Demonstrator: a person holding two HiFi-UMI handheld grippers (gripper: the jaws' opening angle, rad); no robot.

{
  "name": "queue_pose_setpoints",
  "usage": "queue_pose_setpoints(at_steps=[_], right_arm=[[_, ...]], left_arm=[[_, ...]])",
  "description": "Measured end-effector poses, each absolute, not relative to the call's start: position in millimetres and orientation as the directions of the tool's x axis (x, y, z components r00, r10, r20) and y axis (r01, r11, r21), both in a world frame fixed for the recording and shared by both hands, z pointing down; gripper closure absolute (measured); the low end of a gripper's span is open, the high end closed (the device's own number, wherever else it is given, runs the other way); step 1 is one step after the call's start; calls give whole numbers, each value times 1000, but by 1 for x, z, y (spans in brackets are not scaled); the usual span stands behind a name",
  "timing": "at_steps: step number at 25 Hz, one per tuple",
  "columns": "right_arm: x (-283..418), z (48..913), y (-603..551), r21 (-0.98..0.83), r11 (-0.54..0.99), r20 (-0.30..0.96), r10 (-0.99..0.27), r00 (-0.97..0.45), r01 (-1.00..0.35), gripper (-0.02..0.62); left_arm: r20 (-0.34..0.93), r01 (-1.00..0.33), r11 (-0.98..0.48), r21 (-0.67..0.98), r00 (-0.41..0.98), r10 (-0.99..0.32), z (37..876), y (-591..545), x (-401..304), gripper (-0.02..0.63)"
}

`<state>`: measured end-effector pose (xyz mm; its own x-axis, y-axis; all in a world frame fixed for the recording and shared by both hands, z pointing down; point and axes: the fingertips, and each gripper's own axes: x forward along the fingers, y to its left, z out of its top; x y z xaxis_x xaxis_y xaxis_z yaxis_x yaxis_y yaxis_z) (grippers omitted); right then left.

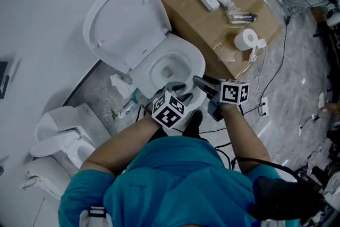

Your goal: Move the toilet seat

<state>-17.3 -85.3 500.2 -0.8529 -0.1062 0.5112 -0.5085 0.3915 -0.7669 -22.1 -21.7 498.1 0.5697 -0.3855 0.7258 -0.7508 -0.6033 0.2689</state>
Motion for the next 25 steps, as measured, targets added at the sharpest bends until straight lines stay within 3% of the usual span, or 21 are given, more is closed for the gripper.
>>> queue_pose_setpoints(at_steps=[25], right_arm=[[-64,465,-107,-780,396,470,-140,-872,-484,402]], left_arm=[[682,-804,-580,132,498,-535,457,-40,-68,474]])
